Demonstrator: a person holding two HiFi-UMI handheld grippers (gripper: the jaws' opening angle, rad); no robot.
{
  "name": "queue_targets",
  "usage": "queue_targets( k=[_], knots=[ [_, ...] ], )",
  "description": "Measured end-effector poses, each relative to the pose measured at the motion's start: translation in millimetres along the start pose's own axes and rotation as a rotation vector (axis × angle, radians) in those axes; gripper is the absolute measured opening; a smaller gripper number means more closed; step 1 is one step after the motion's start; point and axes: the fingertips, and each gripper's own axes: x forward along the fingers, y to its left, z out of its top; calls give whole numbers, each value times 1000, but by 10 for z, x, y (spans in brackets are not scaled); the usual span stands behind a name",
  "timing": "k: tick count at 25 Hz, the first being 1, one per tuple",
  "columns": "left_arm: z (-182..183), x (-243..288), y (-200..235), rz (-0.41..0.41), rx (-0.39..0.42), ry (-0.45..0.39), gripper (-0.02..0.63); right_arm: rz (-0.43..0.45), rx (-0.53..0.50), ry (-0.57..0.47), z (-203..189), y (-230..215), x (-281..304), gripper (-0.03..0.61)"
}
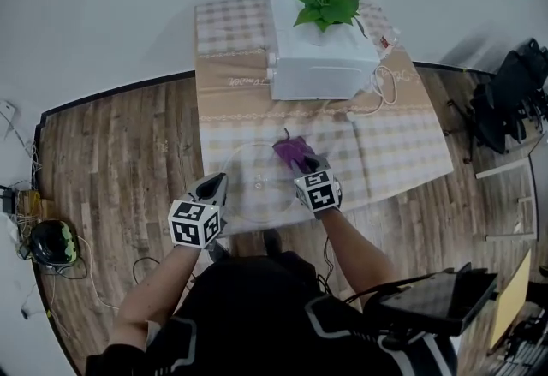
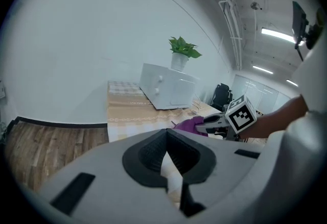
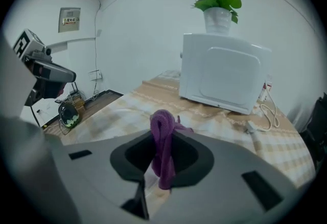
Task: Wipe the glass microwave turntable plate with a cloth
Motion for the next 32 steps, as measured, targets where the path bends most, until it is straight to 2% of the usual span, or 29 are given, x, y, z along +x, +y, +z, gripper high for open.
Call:
queue_targets(
  k=[4, 11, 18, 23, 27, 32],
  knots=[
    [-32, -80, 115, 29, -6, -1, 2, 39, 2, 58, -147, 218, 211, 74],
    [-123, -251, 259, 62, -39, -9, 3, 57, 21, 132, -216, 435, 430, 74],
    [-160, -462, 420, 103, -55, -31, 2, 110, -14, 149, -131, 759, 527, 75],
    [-179, -581, 492, 116, -101, -52, 2, 149, -31, 155, -90, 1005, 569, 75],
    [-206, -693, 513, 129, -69, -55, 2, 190, -60, 156, -40, 1222, 594, 74],
    [-243, -842, 620, 161, -84, -68, 2, 227, -84, 159, 29, 1463, 650, 75]
  ],
)
